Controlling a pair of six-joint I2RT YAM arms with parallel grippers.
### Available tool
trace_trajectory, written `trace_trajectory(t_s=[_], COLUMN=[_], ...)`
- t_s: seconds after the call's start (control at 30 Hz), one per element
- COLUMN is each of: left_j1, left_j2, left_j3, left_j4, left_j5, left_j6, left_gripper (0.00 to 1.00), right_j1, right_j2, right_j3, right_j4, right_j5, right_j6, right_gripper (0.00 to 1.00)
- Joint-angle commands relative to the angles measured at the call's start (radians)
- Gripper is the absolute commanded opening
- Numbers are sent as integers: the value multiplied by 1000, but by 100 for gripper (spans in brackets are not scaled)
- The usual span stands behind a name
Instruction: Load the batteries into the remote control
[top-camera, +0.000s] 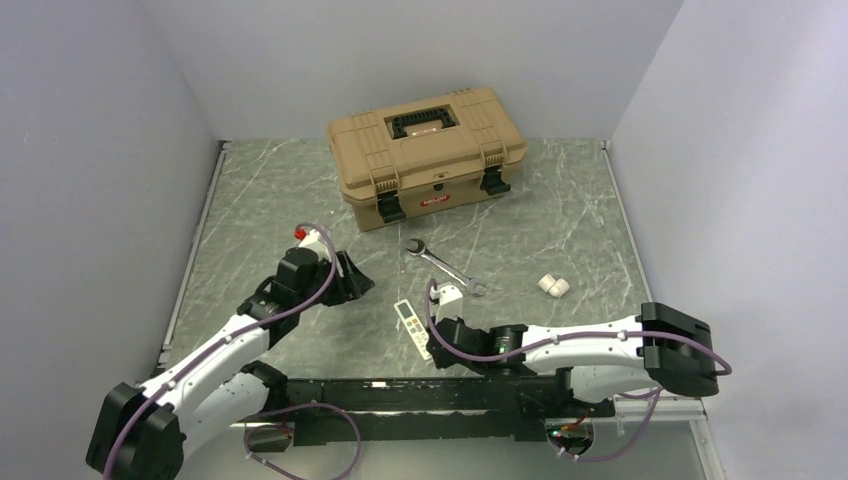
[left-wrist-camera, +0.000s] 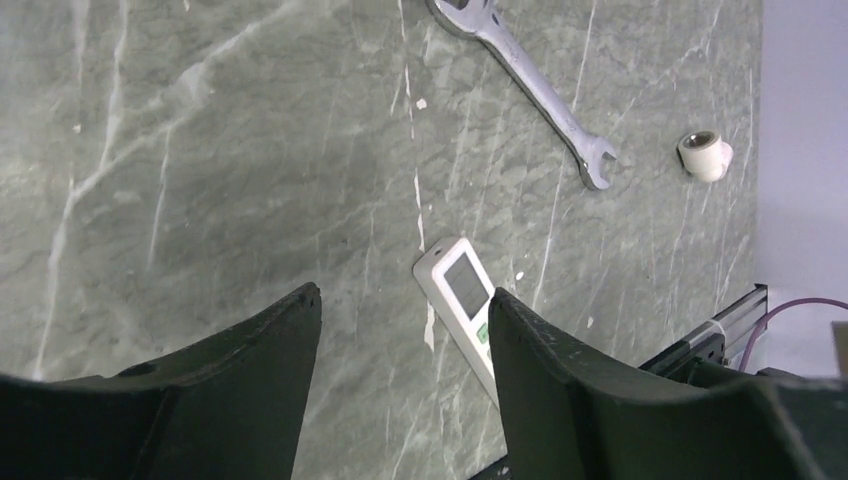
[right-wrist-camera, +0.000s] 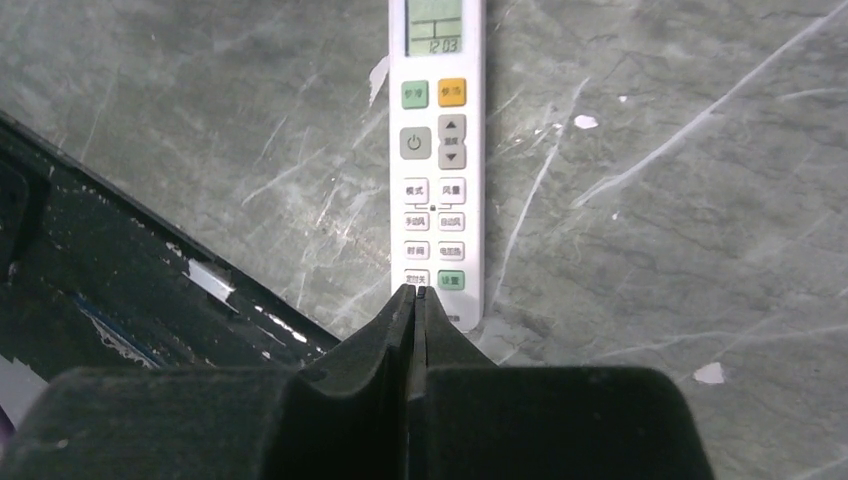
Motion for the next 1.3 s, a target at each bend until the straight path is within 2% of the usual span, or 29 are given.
trace_trajectory(t_s=[0.0, 0.7, 1.07, 1.27], left_j1=[-6, -47, -65, -65], left_j2=[66, 207, 218, 157], left_j3=[58, 85, 91, 82], left_j4=[179, 278, 278, 235], left_j5=[35, 77, 75, 54], left_j6=[18, 55, 60, 64], left_gripper=[63, 57, 56, 56], right_j1=[-5, -7, -8, -4], right_j2=[31, 181, 60, -59], right_j3=[50, 70, 78, 81], right_j4=[36, -86, -113, -51], right_j5=[-63, -134, -54, -57], right_j6=[-27, 75, 59, -15], right_gripper=[5, 0, 0, 7])
